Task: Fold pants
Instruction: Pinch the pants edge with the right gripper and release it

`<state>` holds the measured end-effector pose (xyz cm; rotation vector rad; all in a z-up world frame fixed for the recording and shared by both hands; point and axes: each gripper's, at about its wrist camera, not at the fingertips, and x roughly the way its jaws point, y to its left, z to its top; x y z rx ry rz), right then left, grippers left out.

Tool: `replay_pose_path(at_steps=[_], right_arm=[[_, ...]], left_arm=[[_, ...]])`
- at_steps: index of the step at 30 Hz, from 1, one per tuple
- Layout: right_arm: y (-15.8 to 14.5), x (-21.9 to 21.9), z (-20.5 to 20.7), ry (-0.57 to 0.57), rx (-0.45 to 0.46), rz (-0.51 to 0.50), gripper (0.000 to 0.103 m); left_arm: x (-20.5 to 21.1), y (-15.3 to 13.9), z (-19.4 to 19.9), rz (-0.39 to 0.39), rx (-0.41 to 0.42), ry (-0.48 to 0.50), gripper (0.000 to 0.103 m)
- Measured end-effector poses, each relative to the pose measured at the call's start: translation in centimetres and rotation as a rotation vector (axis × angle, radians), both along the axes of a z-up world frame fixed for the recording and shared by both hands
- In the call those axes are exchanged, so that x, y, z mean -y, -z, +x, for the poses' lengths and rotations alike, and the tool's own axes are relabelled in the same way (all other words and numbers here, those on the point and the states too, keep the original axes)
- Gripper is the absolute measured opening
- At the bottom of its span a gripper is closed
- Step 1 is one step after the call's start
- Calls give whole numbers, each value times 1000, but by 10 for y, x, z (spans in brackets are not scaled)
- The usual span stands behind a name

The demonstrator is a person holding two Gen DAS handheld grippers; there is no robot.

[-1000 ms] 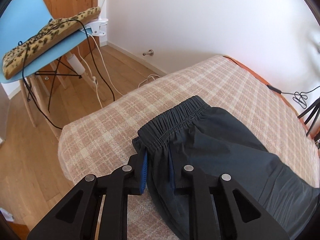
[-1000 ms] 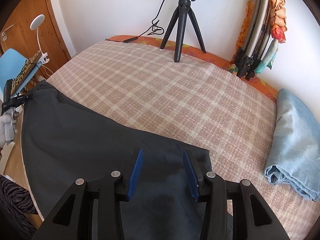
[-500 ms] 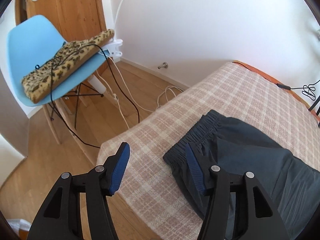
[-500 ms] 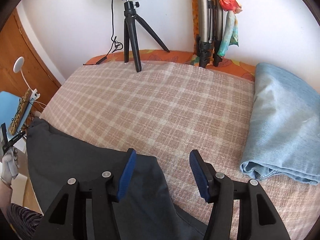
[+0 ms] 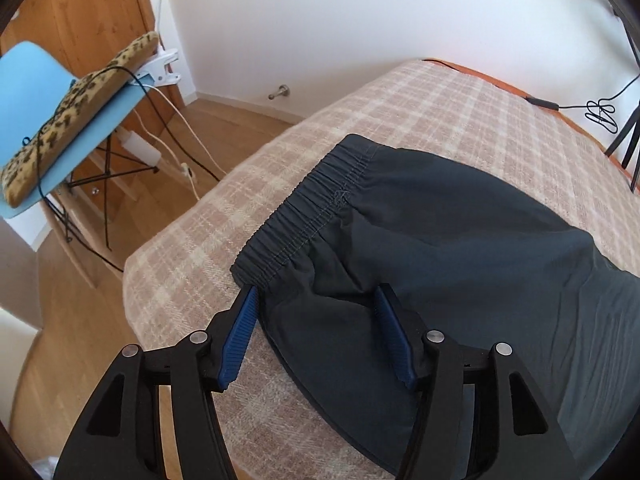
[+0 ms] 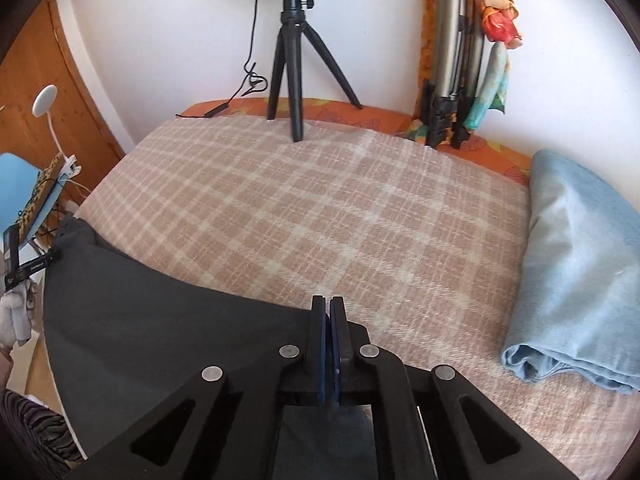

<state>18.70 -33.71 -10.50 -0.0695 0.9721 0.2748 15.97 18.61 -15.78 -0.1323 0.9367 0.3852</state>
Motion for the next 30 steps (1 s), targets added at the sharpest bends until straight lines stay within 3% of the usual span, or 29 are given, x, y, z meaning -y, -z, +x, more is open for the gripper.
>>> replay_pose_path(at_steps=[4, 7, 13, 15, 20, 24, 30], right_arm=[[-5, 8, 0, 10, -6, 12, 2], [-17, 10, -8, 22, 16, 53, 32], [-32, -26, -26, -27, 35, 62, 39], [-36, -44, -33, -52, 43, 62, 40], [-46, -87, -48, -116, 43, 80, 47], [-53, -123, -60, -181, 45, 71, 48], [-67, -168, -72, -258, 73, 52, 48]], left_arm=[[-12, -7, -12, -54, 37, 11, 61], [-31, -19, -27, -103, 90, -29, 62], [-79, -22, -43, -307, 135, -95, 62], [-91, -18, -42, -409, 145, -110, 62], [-101, -4, -34, -613, 139, -127, 62], [-97, 2, -27, -592, 118, -125, 62], [-97, 3, -22, -601, 155, -136, 63]])
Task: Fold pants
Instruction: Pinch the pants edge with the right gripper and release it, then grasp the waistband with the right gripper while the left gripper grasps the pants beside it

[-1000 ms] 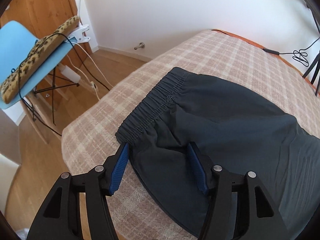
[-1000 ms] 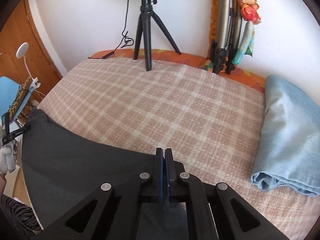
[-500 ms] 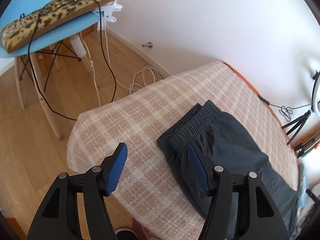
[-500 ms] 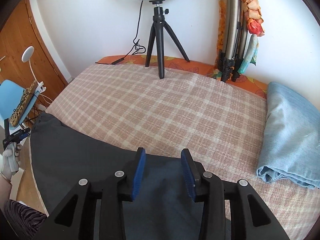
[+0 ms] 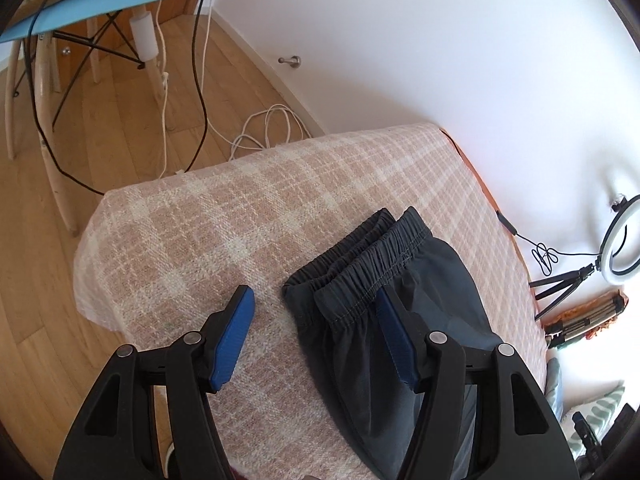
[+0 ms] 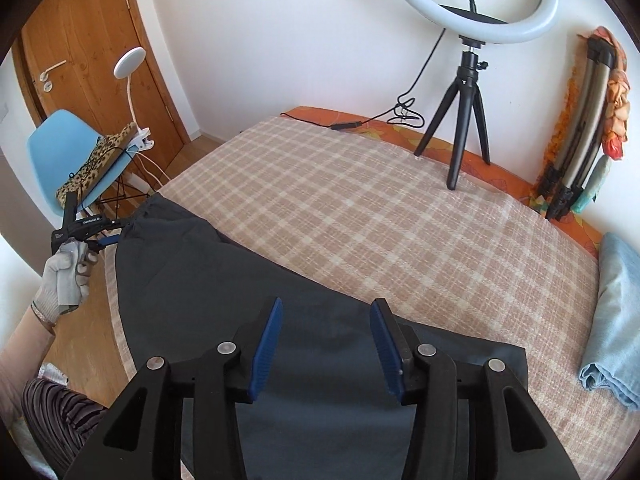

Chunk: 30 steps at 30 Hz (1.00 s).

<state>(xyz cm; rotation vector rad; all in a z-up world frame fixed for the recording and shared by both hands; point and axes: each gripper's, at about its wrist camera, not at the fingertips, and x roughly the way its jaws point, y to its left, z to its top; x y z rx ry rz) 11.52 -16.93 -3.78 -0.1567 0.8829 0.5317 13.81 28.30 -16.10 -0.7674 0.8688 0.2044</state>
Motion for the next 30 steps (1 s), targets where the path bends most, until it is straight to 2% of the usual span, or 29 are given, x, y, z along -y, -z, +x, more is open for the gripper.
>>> replay_pose_path(at_steps=[4, 5, 6, 7, 14, 19, 22, 23, 27, 30], right_arm=[[-5, -25, -2, -42, 1, -2, 49], [-4, -32, -2, -51, 3, -10, 49], [-4, -39, -2, -62, 2, -14, 49], [-3, -46, -1, -72, -1, -15, 49], [2, -105, 14, -141, -43, -13, 50], [8, -170, 38, -184, -136, 18, 52], [12, -215, 58, -214, -213, 80, 56], [15, -232, 65, -226, -245, 93, 59], [34, -301, 86, -284, -344, 101, 60], [57, -349, 99, -308, -440, 85, 60]], left_arm=[[2, 1, -1, -2, 35, -39, 60], [5, 1, 0, 17, 36, -32, 56], [8, 1, 1, 49, 25, -25, 38], [10, 3, 2, 58, 23, -18, 32], [9, 3, -6, 50, 110, -33, 18], [31, -13, -13, 210, 183, 35, 15], [43, -19, -19, 269, 239, 79, 15], [49, -21, -21, 302, 256, 97, 15], [78, -22, -26, 452, 288, 183, 15], [95, -19, -29, 525, 301, 236, 15]])
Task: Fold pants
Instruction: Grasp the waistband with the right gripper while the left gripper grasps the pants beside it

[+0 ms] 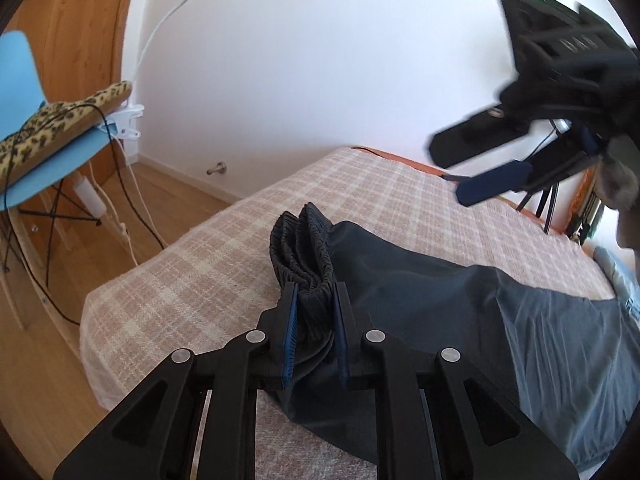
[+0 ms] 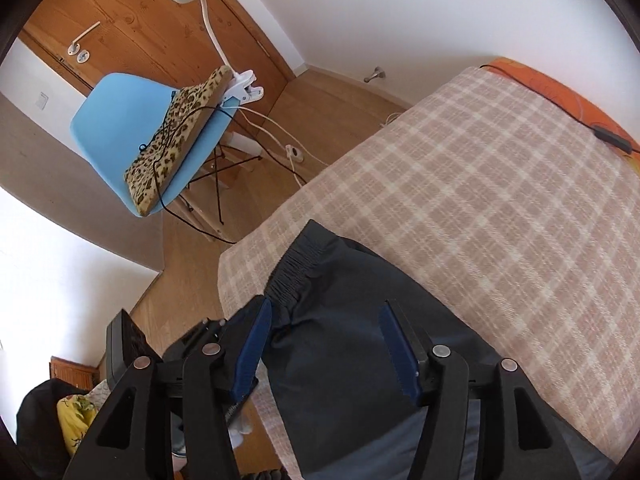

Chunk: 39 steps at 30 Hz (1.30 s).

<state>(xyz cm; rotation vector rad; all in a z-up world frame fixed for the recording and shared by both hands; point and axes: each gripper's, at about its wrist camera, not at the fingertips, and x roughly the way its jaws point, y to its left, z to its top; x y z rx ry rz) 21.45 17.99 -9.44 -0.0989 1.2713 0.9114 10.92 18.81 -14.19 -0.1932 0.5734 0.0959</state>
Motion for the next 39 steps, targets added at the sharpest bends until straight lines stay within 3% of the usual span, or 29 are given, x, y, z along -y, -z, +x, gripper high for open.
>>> replay_pose_path(at_steps=[7, 15, 21, 23, 26, 28, 30, 35, 39], right_arm=[[46, -72, 7, -78, -75, -118, 60], [70, -91, 2, -96, -35, -278, 59], [82, -100, -4, -116, 47, -375, 34], [80, -95, -4, -107, 51, -349, 24], [71, -77, 2, -63, 5, -268, 17], [64, -67, 4, -38, -15, -219, 16], [54, -57, 5, -18, -31, -169, 16], [34, -29, 3, 35, -76, -59, 16], [10, -5, -4, 64, -56, -15, 16]], left_arm=[[23, 5, -10, 137, 26, 51, 14], [33, 9, -12, 186, 38, 76, 14], [40, 12, -12, 224, 40, 85, 14], [38, 11, -14, 219, 46, 66, 14], [35, 10, -22, 239, 66, 28, 19], [34, 9, -27, 260, 71, 1, 38], [32, 9, -27, 250, 60, -18, 46], [24, -1, -21, 190, 43, -10, 46], [36, -21, -20, 174, 56, 94, 44]])
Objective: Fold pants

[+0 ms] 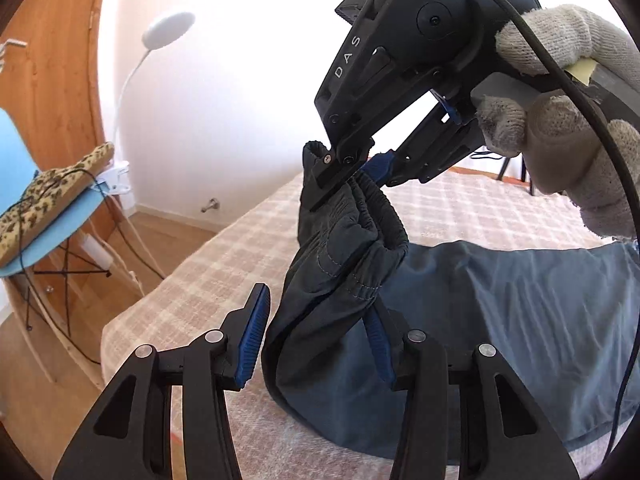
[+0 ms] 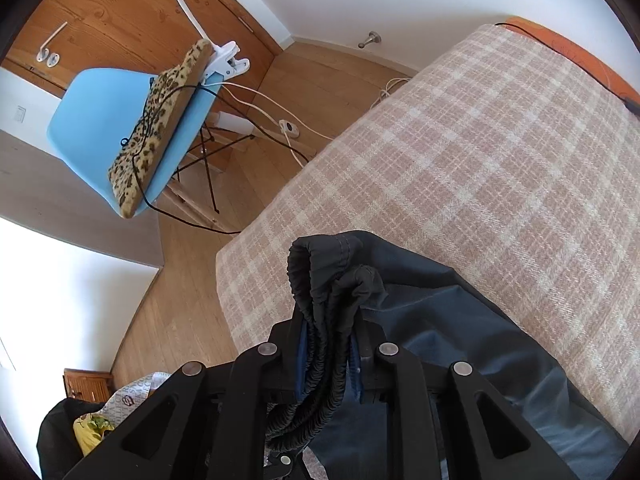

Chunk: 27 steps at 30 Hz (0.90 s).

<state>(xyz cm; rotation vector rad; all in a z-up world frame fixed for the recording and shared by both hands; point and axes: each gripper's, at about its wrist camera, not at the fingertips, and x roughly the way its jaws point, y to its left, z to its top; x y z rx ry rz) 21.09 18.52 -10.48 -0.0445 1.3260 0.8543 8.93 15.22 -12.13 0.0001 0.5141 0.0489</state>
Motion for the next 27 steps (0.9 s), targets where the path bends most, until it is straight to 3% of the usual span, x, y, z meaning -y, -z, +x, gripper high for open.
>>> replay_pose_path(at_steps=[3, 4, 12, 17, 27], right_arm=[[-17, 28, -2, 34, 7, 39, 16], [-25, 38, -5, 46, 13, 51, 16], [-87, 137, -31, 157, 68, 163, 15], [-115, 213, -57, 221, 113, 202, 15], [-117, 378, -109, 378, 151, 163, 15]], left_arm=[[14, -22, -2, -18, 0, 91, 16], [19, -29, -2, -25, -4, 121, 12], [88, -95, -21, 6, 32, 320, 9], [143, -123, -33, -21, 24, 441, 9], [292, -116, -80, 0, -22, 677, 9]])
